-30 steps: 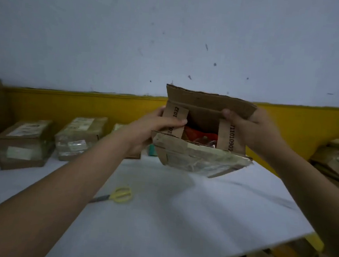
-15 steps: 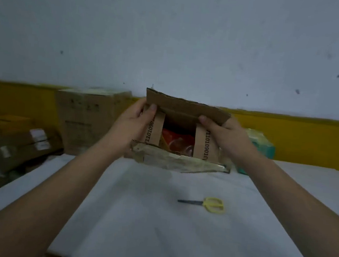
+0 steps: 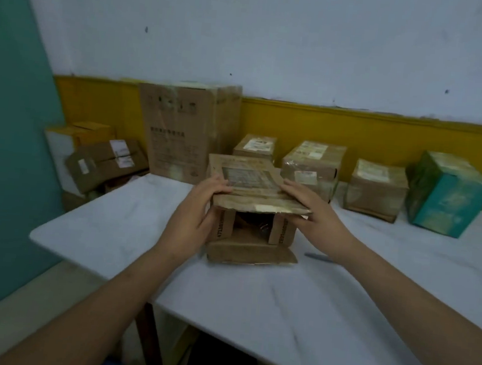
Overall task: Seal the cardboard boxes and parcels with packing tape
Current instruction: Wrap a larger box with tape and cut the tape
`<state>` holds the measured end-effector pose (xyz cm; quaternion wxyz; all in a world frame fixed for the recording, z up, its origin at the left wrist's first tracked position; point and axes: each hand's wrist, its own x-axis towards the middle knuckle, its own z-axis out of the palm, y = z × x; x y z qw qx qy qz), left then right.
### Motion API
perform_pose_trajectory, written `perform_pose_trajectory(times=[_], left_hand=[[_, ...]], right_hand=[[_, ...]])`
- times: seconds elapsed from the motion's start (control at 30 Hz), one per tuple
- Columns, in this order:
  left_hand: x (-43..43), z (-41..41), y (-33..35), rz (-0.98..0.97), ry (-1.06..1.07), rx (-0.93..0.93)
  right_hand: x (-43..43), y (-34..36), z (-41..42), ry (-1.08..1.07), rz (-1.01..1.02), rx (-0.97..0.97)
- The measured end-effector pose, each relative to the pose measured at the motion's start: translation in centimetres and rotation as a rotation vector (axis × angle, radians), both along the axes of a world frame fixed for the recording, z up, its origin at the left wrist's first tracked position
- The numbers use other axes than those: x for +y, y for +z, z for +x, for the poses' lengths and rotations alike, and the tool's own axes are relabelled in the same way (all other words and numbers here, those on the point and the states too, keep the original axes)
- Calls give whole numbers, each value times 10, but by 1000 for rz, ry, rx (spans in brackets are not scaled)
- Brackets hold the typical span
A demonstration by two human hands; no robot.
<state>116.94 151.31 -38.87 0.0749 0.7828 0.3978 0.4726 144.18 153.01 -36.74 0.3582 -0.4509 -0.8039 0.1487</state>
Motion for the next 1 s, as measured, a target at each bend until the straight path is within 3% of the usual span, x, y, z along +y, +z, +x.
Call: perform_pose_trajectory(times=[0.17,0.3,0.4,0.5,0.67,0.83,0.93,1.0], left_hand=[[-5,-2,-12,-47,-12,54],[-19,2,-14,-108,43,-3],[-46,6,-17,133,151,42],[-69,19,-15,212,61,221],[-69,72,-18,-5,-11,495],[-29,84,-30,-173,113,563],[-16,81,-33,-51,99,674],[-13,81,-38,155,120,742]], right_hand=[[-12,-13,22,-103,-54,-18],[-25,-30,48,-137,3,-302],[-35,-32,64,-38,38,-431],[-46,-31,71,3,11,-384],[-49,-43,58,41,27,-375],[-40,-52,44,49,41,-321],[-37,-55,44,38,55,-324],[-37,-55,45,29,69,-319]])
